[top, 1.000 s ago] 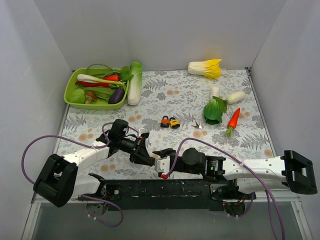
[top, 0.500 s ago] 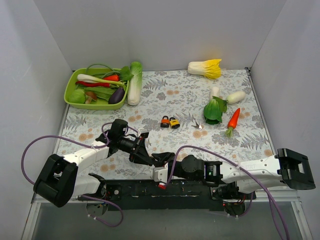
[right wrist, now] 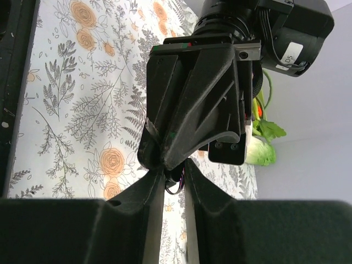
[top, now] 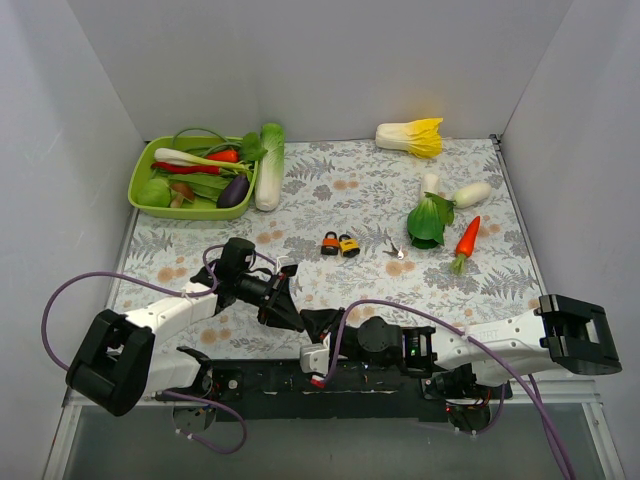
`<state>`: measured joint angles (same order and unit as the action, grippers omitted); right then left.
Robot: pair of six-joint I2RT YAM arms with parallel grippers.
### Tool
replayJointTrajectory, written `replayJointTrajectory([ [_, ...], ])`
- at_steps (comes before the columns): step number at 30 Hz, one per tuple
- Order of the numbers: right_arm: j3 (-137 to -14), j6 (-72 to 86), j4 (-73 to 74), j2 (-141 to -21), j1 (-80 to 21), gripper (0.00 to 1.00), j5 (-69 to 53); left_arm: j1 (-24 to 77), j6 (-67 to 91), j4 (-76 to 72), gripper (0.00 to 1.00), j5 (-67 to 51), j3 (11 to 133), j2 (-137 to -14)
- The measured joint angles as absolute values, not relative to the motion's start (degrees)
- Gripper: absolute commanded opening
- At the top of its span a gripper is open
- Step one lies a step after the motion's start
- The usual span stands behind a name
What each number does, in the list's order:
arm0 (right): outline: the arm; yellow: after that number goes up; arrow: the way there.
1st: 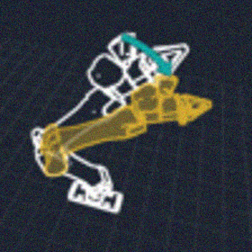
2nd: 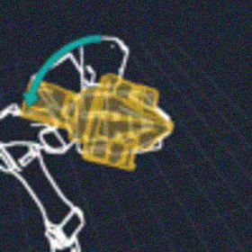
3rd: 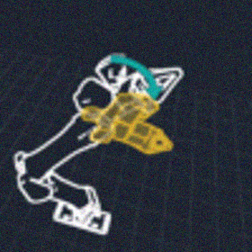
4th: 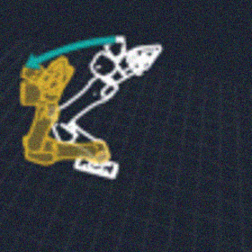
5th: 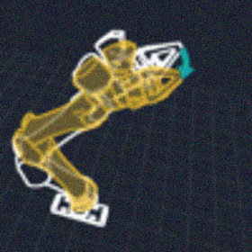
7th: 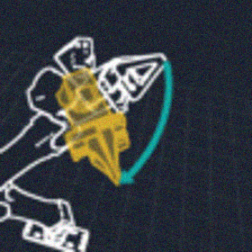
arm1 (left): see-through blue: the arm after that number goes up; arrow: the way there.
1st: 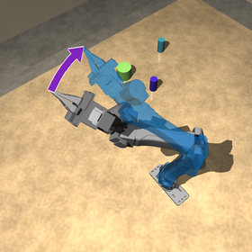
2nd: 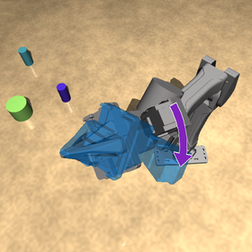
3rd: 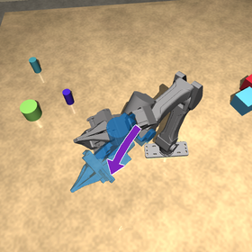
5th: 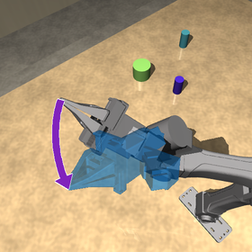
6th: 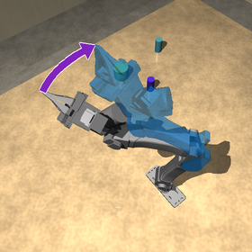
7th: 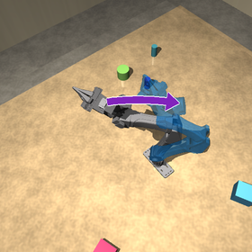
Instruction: Unlock with the key
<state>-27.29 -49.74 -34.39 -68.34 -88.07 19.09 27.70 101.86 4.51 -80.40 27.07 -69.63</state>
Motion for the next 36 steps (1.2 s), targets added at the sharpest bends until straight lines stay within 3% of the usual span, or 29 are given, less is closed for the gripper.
replayJointTrajectory([
  [4, -27.3, -50.5, -34.6, -68.4, -88.2, 0.11, 19.5, 27.6, 102.1, 4.5, 0.0, -80.6, 27.1, -69.3],
  [5, -27.3, -50.8, -34.5, -68.4, -88.3, 0.05, 19.6, 27.5, 102.3, 4.5, 0.06, -80.6, 27.1, -69.3],
  [10, -27.3, -50.7, -34.4, -68.7, -88.4, 0.01, 19.8, 27.6, 101.7, 4.4, 0.55, -80.1, 27.2, -69.3],
  [11, -27.3, -50.2, -34.3, -68.7, -88.4, 0.01, 19.8, 27.6, 101.3, 4.5, 0.73, -79.9, 27.3, -69.3],
  [13, -27.6, -48.9, -33.0, -68.7, -88.4, 0.01, 19.8, 27.6, 100.8, 4.4, 0.85, -79.3, 27.7, -69.3],
  [14, -27.9, -47.9, -32.1, -68.7, -88.4, 0.01, 19.8, 27.6, 100.5, 4.4, 0.98, -78.8, 28.0, -69.3],
  [22, -30.7, -37.9, -21.2, -66.2, -87.5, 0.01, 16.6, 25.0, 92.9, 8.0, 0.98, -74.0, 32.5, -69.4],
  [26, -31.6, -30.9, -16.4, -63.6, -82.8, 0.01, 9.5, 21.2, 84.8, 13.8, 0.98, -69.1, 36.6, -70.9],
  [36, -33.0, -10.3, -11.6, -61.6, -59.4, 0.01, -8.6, 19.1, 69.2, 21.1, 0.93, -34.6, 45.2, -68.4],
])
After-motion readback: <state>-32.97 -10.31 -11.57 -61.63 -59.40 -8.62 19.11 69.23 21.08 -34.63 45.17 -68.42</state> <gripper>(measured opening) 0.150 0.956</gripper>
